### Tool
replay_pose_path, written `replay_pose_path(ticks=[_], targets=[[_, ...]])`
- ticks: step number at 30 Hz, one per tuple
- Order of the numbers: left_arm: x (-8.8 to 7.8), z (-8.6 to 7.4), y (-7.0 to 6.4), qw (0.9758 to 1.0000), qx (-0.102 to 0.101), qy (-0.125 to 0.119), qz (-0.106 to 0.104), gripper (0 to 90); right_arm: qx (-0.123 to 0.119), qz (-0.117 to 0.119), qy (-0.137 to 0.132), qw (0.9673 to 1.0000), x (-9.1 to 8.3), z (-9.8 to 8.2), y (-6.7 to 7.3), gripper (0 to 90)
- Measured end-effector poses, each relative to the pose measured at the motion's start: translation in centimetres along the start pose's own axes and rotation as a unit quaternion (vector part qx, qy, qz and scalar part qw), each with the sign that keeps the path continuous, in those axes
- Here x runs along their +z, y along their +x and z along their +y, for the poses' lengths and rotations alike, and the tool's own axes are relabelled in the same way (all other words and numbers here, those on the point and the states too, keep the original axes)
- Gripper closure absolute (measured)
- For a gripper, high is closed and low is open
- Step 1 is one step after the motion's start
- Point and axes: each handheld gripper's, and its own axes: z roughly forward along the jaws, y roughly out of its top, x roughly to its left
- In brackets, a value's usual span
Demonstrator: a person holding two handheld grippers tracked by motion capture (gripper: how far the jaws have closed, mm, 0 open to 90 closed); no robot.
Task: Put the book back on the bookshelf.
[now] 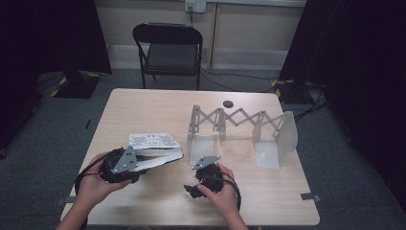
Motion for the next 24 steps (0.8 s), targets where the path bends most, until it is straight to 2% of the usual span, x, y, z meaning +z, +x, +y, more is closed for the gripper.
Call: replay_pose_path(ticks=[6,15,17,20,23,24], targets=[[-0.5,0.4,0.3,0.9999,-0.012,0.004,-0.007,54.2,0.009,0.002,0.004,1.0000,0.2,-0.7,-0.3,18.0],[-1.0,1.1,0.7,0.9998,-0.011,0.016,-0.011,57.6,0.019,-0.012,0.013,0.9997,0.4,-1.7,-0.9,18.0],[-1.3,1.4,0.9,0.9998,-0.010,0.019,-0.006,59.2,0.023,-0.017,0.014,0.9995,0.5,-2.1,-1.2,17.4],[-1.6,1.7,1.1,0.9996,-0.014,0.023,-0.008,60.7,0.024,-0.017,0.006,0.9996,0.5,-2.3,-1.3,17.1],[-1.9,2.0,1.1,0.9994,-0.016,0.027,-0.013,61.4,0.012,-0.037,0.005,0.9992,0.6,-2.6,-1.4,15.3],[-1.9,2.0,1.1,0.9994,-0.016,0.027,-0.013,61.5,0.012,-0.037,0.005,0.9992,0.6,-2.6,-1.4,15.3]])
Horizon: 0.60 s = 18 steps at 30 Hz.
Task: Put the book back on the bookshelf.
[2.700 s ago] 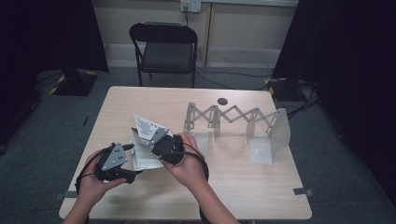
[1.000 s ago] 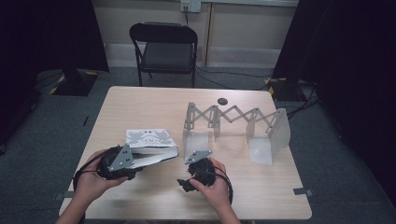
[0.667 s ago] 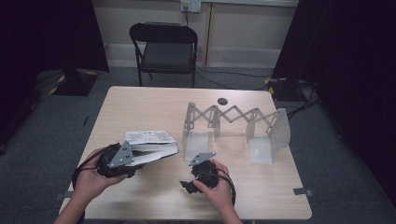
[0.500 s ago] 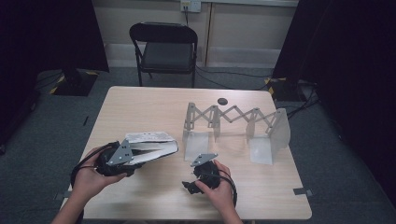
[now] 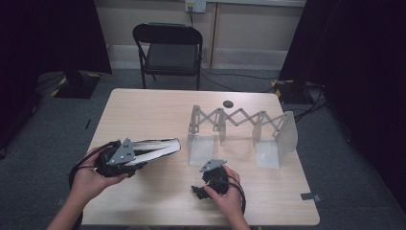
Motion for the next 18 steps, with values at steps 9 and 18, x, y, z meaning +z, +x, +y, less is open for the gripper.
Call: replay_pose_path(ticks=[9,18], targets=[[-0.6,0.6,0.2,0.9998,-0.008,0.010,-0.013,63.0,0.003,-0.009,-0.039,0.9992,0.2,-1.0,-0.1,11.7],[-1.0,0.8,0.5,0.9997,-0.009,0.014,-0.020,64.3,0.005,-0.011,-0.048,0.9987,0.3,-1.2,0.0,10.9]])
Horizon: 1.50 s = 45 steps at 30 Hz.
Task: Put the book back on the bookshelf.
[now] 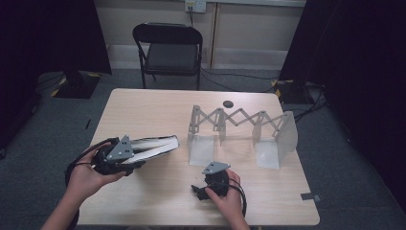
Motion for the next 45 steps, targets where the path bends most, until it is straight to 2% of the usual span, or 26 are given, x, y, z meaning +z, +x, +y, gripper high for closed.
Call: replay_pose_path(ticks=[3,4,8,10,19,26,35,45], targets=[[-0.2,0.2,0.0,1.0000,-0.007,0.002,-0.002,64.8,0.001,0.000,0.000,1.0000,0.0,0.0,0.0,10.8],[-0.4,0.2,0.1,1.0000,-0.002,0.004,-0.004,65.6,0.001,0.001,0.000,1.0000,0.0,0.0,0.0,10.8],[-0.7,0.4,0.2,1.0000,-0.003,0.008,-0.004,67.1,0.001,0.001,0.000,1.0000,0.0,0.0,0.0,10.7],[-0.9,0.4,0.3,0.9999,-0.011,0.005,-0.008,67.5,0.001,0.001,0.000,1.0000,0.0,0.0,0.0,10.6],[-1.3,0.6,0.4,0.9998,0.000,0.013,-0.016,68.6,0.001,0.000,0.000,1.0000,0.1,0.1,-0.1,10.5],[-1.7,0.7,0.5,0.9996,-0.003,0.011,-0.025,70.2,0.001,0.000,0.000,1.0000,0.1,0.1,-0.1,10.5],[-2.5,0.4,0.4,0.9986,-0.011,0.004,-0.052,71.3,0.001,0.001,0.000,1.0000,0.1,0.1,-0.1,10.5],[-2.9,0.4,0.2,0.9969,-0.010,0.002,-0.078,71.5,-0.001,0.002,0.000,1.0000,0.1,0.1,-0.2,10.5]])
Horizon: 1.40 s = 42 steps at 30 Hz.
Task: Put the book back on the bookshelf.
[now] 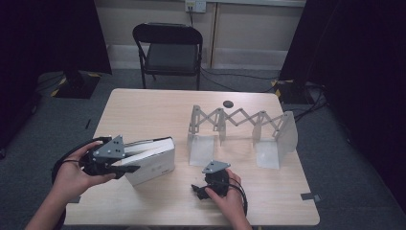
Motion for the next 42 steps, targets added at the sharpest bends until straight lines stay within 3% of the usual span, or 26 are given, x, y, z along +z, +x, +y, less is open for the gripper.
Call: replay_pose_path(ticks=[11,27,37,42], targets=[[-0.2,0.0,-0.2,0.9998,0.010,-0.001,-0.018,71.6,-0.001,0.000,0.000,1.0000,0.0,0.0,0.0,10.3],[-0.2,-0.5,1.1,0.9989,-0.040,-0.016,-0.019,71.0,-0.002,0.003,0.001,1.0000,0.1,0.1,-0.1,9.8],[-0.1,-0.6,1.4,0.9989,-0.046,-0.014,0.001,68.3,0.007,0.016,0.011,0.9998,-0.2,0.4,-0.5,13.9],[-0.1,-0.8,1.3,0.9986,-0.051,-0.012,0.010,63.5,-0.010,0.022,0.020,0.9995,-0.3,0.7,-0.4,14.2]])
